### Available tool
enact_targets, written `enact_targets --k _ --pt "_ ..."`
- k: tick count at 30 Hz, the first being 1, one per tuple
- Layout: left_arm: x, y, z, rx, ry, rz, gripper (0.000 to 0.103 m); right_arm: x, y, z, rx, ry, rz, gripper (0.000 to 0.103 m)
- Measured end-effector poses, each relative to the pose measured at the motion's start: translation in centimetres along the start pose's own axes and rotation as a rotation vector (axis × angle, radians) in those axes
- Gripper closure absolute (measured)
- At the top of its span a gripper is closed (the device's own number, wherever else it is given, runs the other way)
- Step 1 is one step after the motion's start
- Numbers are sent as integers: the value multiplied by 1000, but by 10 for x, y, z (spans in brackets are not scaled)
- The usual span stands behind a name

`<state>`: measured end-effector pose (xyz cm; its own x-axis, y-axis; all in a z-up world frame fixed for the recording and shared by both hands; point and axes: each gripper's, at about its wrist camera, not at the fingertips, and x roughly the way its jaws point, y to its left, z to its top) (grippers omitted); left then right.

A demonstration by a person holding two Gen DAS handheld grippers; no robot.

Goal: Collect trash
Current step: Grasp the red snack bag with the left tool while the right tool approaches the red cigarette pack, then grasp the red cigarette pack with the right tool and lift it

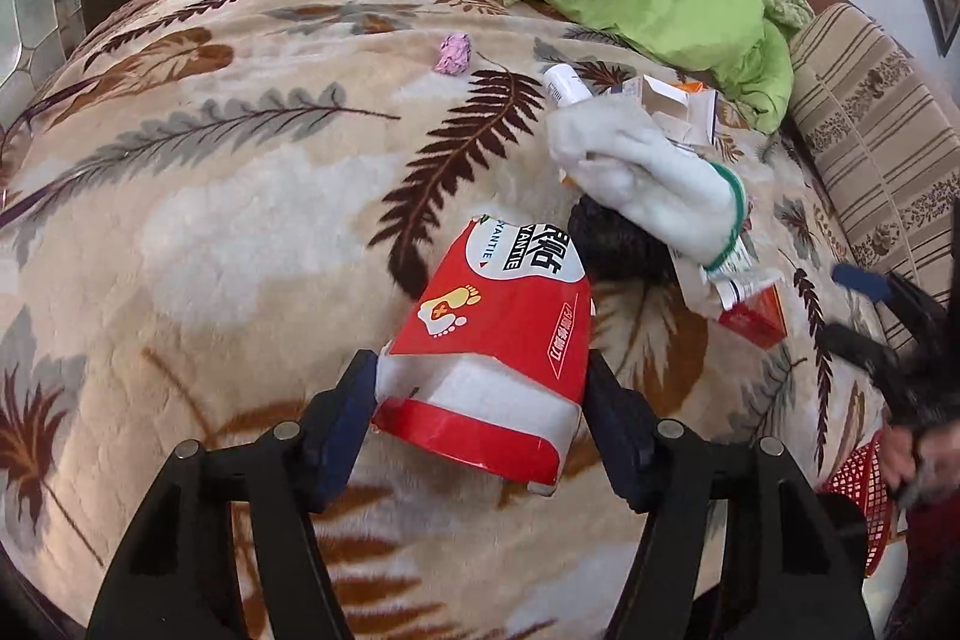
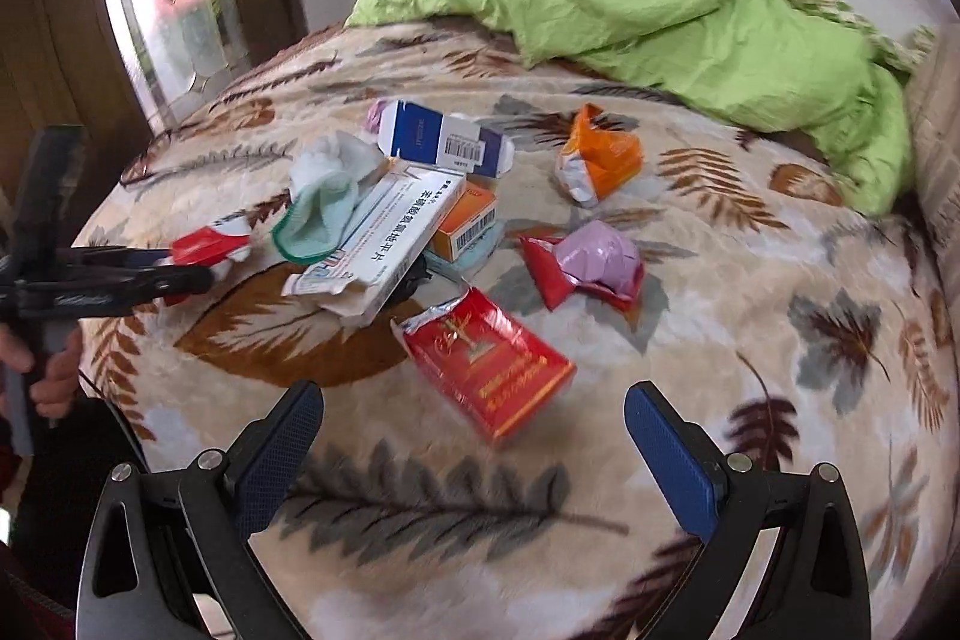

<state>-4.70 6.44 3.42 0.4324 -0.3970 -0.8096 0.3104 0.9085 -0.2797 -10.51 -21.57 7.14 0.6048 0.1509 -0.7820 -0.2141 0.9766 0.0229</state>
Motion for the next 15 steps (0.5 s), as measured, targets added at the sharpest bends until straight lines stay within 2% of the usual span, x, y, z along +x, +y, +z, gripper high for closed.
enact_targets --k 6,7,11,13,14,15 --pt "6 -4 -2 30 18 25 36 42 -12 26 -95 50 1 1" --pt "8 -5 -1 30 22 25 35 48 -13 28 -105 69 25 1" --pt "16 -8 6 43 29 46 33 64 -10 26 -148 125 41 1" --pt "22 -11 10 48 39 66 27 70 -9 21 -159 141 25 1" --pt "24 -11 11 49 39 75 27 71 -9 18 -159 146 20 2" --pt "26 -12 13 48 37 83 27 71 -9 14 -154 146 14 9"
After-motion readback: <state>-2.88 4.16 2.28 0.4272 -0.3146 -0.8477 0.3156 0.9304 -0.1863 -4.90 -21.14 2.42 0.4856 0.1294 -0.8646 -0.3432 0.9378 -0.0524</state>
